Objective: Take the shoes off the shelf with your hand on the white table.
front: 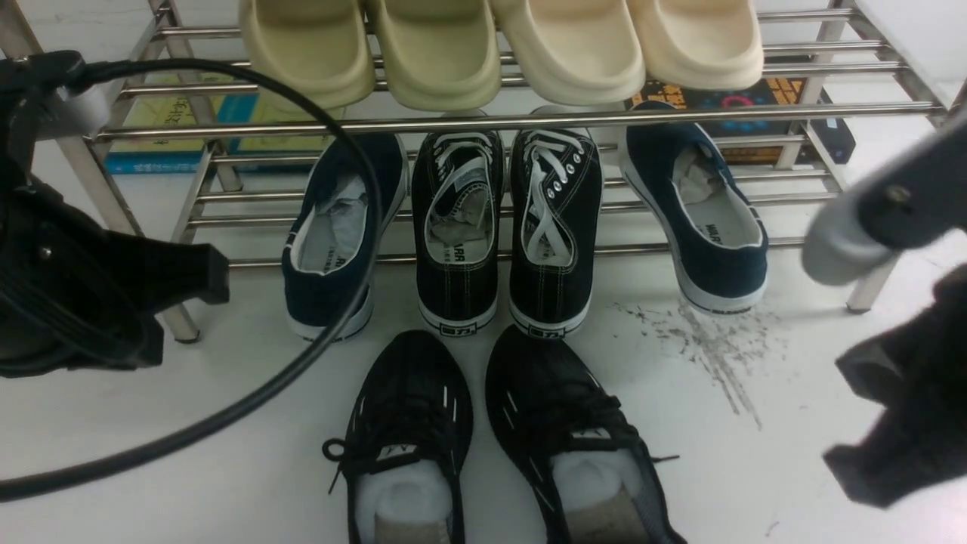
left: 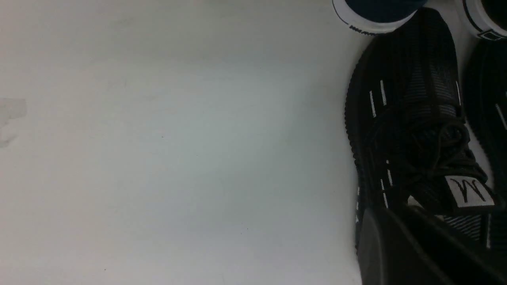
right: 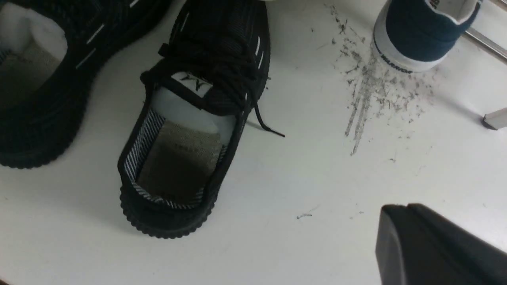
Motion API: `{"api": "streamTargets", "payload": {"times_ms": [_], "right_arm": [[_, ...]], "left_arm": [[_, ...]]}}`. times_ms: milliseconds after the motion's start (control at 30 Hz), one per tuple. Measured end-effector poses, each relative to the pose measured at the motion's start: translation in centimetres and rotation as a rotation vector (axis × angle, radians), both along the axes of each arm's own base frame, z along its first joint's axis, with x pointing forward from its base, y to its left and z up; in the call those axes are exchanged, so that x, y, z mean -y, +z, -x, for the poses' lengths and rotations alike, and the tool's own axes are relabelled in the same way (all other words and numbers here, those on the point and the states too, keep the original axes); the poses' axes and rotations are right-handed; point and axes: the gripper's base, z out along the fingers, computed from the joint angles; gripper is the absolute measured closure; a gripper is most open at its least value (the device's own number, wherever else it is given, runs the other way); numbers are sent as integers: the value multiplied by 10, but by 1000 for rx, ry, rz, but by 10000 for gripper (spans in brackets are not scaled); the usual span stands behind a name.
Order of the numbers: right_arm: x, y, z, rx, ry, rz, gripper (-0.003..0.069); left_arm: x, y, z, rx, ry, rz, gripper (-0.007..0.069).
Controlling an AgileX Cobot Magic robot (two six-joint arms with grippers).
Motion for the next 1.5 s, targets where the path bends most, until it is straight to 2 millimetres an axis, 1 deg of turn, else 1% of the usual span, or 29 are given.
{"api": "streamTargets", "payload": {"times_ms": [100, 200, 233, 267, 333, 400, 433, 467, 500, 533, 633, 700, 833, 867, 900, 933, 1000, 1033, 1133, 1267, 1400, 1500], "right_arm": [[-2, 6, -25, -43, -53, -7, 673], [1, 3, -47, -108, -91, -10, 673], [4, -2, -61, -142, -117, -11, 673], [5, -3, -63, -149, -124, -14, 673], [7, -15, -86, -192, -156, -43, 671], [9, -22, -98, -205, -176, -50, 667], [10, -31, -113, -210, -204, -68, 656], [11, -36, -122, -203, -215, -72, 643], [11, -37, -124, -201, -216, -73, 641], [10, -43, -134, -187, -228, -84, 609], [6, -51, -148, -143, -222, -94, 533], [0, -57, -160, -88, -204, -102, 426], [-9, -71, -178, -24, -176, -105, 284], [-9, -71, -179, -21, -174, -104, 270], [-12, -78, -185, -5, -164, -102, 221], [-15, -83, -189, 2, -157, -97, 193], [-16, -87, -192, 7, -151, -92, 178], [-18, -92, -197, 17, -149, -84, 165], [-18, -101, -204, 37, -167, -56, 164], [-17, -102, -205, 46, -187, -45, 180], [-12, -94, -200, 32, -209, -32, 232], [-2, -75, -185, 16, -229, -7, 314]], "left_arm": [[0, 0, 0, -1, 1, 2, 508], [0, 0, 0, -1, 1, 3, 475], [0, 0, 0, -1, 1, 3, 461], [0, 0, 0, -1, 1, 3, 458], [0, 0, 0, -1, 1, 3, 428], [0, 0, 0, -1, 1, 3, 410], [0, 0, 0, -1, 1, 3, 390], [0, 0, 0, -1, 1, 3, 378], [0, 0, 0, -1, 1, 3, 377], [0, 0, 0, -1, 1, 3, 368], [0, 0, 0, -1, 1, 3, 363], [0, 0, 0, -1, 1, 3, 362], [0, 0, 0, -2, 4, 5, 362], [0, 0, 0, -2, 5, 6, 362], [0, 0, 0, -3, 14, 11, 362], [0, 0, 0, -4, 22, 16, 362], [0, 0, 0, -4, 27, 19, 361], [0, 0, 0, -5, 34, 23, 361], [0, 0, 0, -5, 37, 24, 361], [0, 0, 0, -3, 39, 21, 361], [0, 0, 0, -2, 41, 19, 361], [-1, 0, 0, 1, 42, 14, 361]]}}
